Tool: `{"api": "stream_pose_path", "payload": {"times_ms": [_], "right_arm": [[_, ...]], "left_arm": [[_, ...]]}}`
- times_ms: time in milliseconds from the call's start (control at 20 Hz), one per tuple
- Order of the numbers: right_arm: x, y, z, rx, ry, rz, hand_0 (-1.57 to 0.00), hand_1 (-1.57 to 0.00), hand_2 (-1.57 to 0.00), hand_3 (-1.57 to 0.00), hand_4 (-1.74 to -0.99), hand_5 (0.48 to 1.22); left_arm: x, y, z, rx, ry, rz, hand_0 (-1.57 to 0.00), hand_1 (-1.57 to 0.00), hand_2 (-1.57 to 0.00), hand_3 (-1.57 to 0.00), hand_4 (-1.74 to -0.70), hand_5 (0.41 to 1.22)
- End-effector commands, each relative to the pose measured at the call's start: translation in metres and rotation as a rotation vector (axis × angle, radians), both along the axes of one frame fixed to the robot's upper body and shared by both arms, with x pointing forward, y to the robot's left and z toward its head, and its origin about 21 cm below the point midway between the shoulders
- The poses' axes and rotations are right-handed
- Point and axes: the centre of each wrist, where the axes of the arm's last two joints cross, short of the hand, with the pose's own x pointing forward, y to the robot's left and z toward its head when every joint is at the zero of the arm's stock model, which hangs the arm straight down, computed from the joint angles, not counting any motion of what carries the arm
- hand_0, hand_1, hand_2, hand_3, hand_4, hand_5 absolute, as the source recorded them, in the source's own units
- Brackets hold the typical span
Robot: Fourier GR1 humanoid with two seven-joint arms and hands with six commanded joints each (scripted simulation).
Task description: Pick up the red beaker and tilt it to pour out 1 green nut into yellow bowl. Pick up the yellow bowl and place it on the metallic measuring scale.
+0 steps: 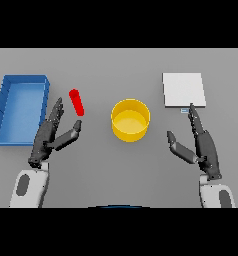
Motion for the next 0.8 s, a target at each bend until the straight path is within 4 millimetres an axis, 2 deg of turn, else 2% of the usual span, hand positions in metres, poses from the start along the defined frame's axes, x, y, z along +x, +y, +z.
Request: {"api": "stream_pose_path", "payload": {"times_ms": [0, 150, 250, 450, 550, 750], "right_arm": [[0.001, -0.001, 0.001, 0.006, -0.003, 0.0, 0.0, 0.0, 0.0, 0.0, -1.28, 0.679], [-0.002, 0.001, -0.002, 0.017, -0.001, -0.003, 0.0, 0.0, 0.0, 0.0, -1.304, 0.678], [-0.006, -0.001, 0.001, 0.016, -0.02, -0.003, 0.0, 0.0, 0.0, 0.0, -1.312, 0.681], [-0.004, 0.003, 0.003, 0.028, 0.009, -0.02, 0.0, 0.0, 0.0, 0.0, -1.337, 0.687], [-0.003, -0.002, 0.001, 0.021, 0.017, -0.018, 0.0, 0.0, 0.0, 0.0, -1.341, 0.689], [-0.001, -0.003, 0.001, 0.034, 0.011, -0.02, 0.0, 0.0, 0.0, 0.0, -1.336, 0.688]], "left_arm": [[0.007, -0.004, 0.0, -0.011, -0.004, -0.01, 0.0, 0.0, 0.0, 0.0, -1.33, 0.713], [0.027, -0.006, -0.003, 0.016, -0.008, -0.017, 0.0, 0.0, 0.0, 0.0, -1.38, 0.738], [0.037, -0.008, -0.013, 0.017, 0.009, -0.017, 0.0, 0.0, 0.0, 0.0, -1.38, 0.739], [0.057, -0.004, -0.023, 0.025, 0.041, 0.011, 0.0, 0.0, 0.0, 0.0, -1.35, 0.72], [0.065, -0.01, -0.028, 0.017, 0.051, 0.001, 0.0, 0.0, 0.0, 0.0, -1.34, 0.717], [0.084, -0.013, -0.027, 0.019, 0.047, -0.001, 0.0, 0.0, 0.0, 0.0, -1.32, 0.713]]}}
